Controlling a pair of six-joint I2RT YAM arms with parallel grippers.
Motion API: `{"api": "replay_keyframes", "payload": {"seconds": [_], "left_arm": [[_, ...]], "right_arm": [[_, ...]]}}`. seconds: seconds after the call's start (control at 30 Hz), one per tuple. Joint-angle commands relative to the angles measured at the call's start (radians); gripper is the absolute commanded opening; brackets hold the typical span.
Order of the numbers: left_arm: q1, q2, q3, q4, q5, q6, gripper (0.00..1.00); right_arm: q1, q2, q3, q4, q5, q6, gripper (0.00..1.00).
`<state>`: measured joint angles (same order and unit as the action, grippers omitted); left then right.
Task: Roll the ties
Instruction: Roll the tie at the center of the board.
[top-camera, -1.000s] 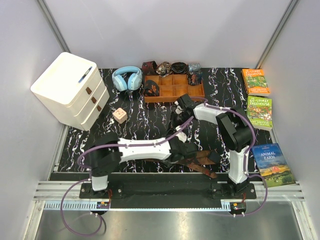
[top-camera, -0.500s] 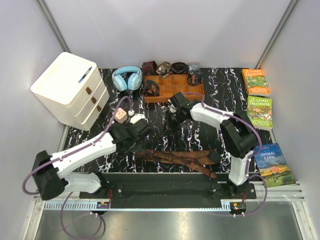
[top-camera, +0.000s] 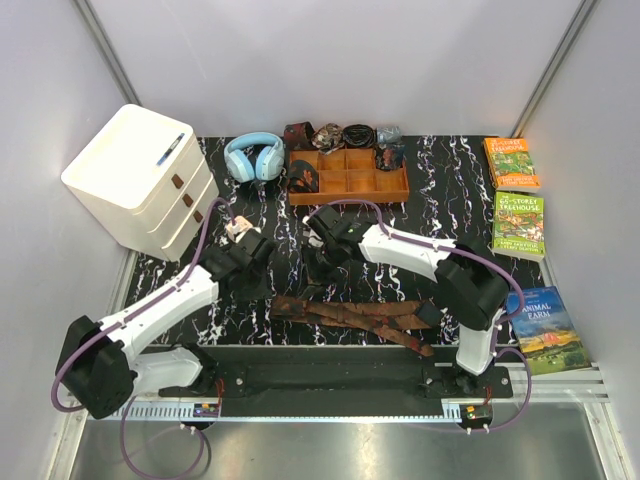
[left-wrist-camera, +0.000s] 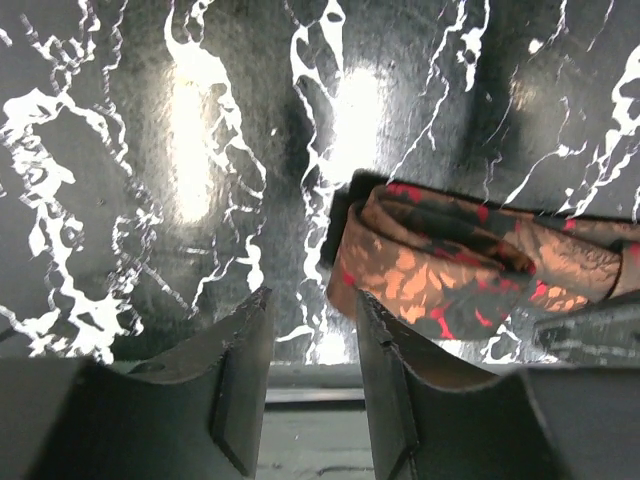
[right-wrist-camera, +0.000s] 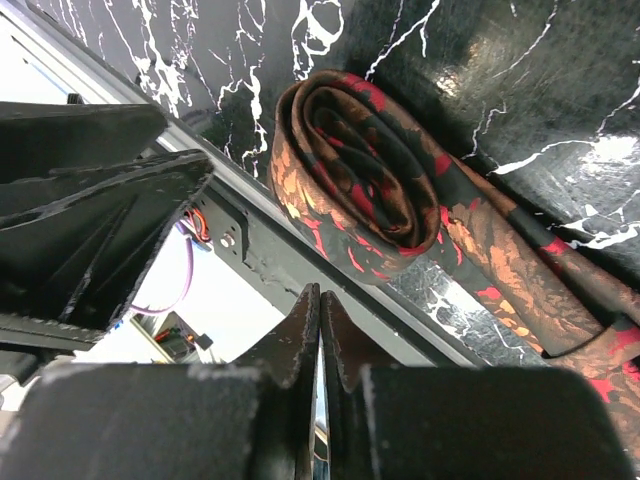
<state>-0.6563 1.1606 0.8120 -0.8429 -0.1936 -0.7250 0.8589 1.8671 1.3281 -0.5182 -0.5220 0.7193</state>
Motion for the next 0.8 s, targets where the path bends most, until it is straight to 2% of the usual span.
{"api": "replay_keyframes", "payload": {"seconds": [0.0, 0.4, 0.57, 0.77], "left_arm": [[0.018, 0.011, -0.011, 0.105, 0.075, 0.033, 0.41], [0.027, 0.044, -0.033, 0.168, 0.098, 0.029, 0.4], [0.027, 0.018, -0.056, 0.192, 0.105, 0.021, 0.48], [0.027, -0.018, -0.077, 0.208, 0.105, 0.013, 0.51]], "right_arm": [[0.015, -0.031, 0.033, 0.026, -0.009, 0.023, 0.06], [0.019, 0.042, 0.016, 0.055, -0.004, 0.016, 0.06], [0.019, 0.083, 0.002, 0.079, 0.004, 0.012, 0.05], [0.008, 0.102, -0.007, 0.08, 0.022, -0.006, 0.05]]}}
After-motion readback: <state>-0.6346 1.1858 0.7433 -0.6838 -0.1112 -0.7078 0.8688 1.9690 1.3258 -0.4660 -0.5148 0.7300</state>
